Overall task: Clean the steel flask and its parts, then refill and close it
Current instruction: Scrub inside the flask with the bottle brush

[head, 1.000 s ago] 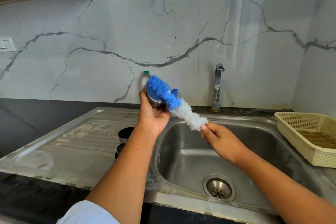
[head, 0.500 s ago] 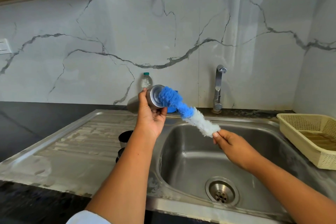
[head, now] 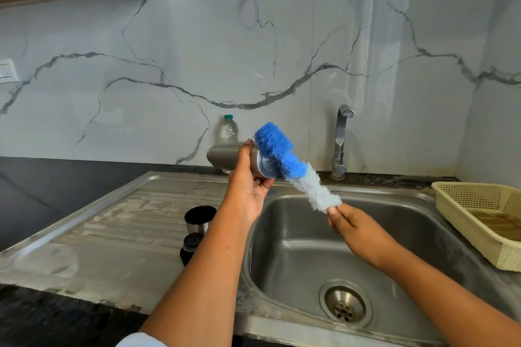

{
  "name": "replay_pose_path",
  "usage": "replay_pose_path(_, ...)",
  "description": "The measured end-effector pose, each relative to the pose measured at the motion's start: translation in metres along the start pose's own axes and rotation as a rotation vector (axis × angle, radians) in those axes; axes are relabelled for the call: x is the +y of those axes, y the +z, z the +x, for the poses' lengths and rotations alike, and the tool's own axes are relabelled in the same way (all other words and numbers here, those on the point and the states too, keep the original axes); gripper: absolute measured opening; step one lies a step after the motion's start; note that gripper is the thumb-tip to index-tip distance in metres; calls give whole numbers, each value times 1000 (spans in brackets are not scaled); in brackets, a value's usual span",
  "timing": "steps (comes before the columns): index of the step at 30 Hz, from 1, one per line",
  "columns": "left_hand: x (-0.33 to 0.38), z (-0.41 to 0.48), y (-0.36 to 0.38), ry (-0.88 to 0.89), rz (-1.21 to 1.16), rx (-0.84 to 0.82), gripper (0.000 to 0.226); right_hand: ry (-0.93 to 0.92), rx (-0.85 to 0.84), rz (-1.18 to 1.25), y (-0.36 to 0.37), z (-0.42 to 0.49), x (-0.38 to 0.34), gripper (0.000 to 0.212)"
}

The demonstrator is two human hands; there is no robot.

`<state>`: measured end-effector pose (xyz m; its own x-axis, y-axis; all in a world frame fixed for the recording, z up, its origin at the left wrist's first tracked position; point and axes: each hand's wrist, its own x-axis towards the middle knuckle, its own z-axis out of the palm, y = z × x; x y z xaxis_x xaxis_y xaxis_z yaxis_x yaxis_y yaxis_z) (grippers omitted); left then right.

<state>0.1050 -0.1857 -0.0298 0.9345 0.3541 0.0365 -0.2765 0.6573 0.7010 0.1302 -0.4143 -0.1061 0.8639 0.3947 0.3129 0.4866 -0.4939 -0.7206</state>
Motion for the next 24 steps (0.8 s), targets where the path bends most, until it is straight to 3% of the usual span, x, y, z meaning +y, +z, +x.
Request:
replay_pose_path(8,-3,1,2,31,65,-5,54,4,-54,4,1,0,3,40)
replay_pose_path(24,-4,12,-3,136,173,178,75,20,-32,-107,-5,-5,-3,33)
